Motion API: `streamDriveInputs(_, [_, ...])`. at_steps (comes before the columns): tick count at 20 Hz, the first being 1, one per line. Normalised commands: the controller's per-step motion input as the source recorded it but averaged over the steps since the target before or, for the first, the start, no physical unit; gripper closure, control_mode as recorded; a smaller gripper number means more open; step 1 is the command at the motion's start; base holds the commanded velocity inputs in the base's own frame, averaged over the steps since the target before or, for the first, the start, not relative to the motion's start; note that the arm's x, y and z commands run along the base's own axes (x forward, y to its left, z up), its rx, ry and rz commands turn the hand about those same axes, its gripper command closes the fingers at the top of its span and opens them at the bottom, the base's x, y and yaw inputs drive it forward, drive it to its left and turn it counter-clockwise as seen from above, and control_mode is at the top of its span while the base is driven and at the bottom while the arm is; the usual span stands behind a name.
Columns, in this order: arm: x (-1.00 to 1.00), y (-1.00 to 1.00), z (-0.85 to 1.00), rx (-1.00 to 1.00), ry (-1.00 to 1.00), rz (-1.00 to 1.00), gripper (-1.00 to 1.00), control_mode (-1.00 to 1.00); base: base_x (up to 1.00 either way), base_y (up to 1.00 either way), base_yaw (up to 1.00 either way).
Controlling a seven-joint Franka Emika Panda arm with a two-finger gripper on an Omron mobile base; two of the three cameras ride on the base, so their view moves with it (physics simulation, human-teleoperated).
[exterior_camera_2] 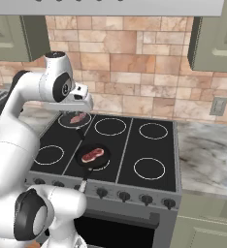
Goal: Place one of the steaks on the plate and the other in the bowl. Then place the bowl in the fridge.
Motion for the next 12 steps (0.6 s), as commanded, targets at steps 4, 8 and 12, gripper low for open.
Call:
streamDriveInputs(4, [0.00, -0.01, -0.05, 0.00, 0.00, -0.01, -1.00, -1.00, 0.00, 0.00, 0.00])
streamDriveInputs(8, [0.00, 0.01, -0.31, -0.02, 0.12, -0.11, -1.00, -1.00, 0.00, 0.00, 0.00])
streamDriveInputs(12, [0.03, 0.00, -0.32, 0.00, 0.06, -0.17, -1.00, -1.00, 0.00, 0.00, 0.00])
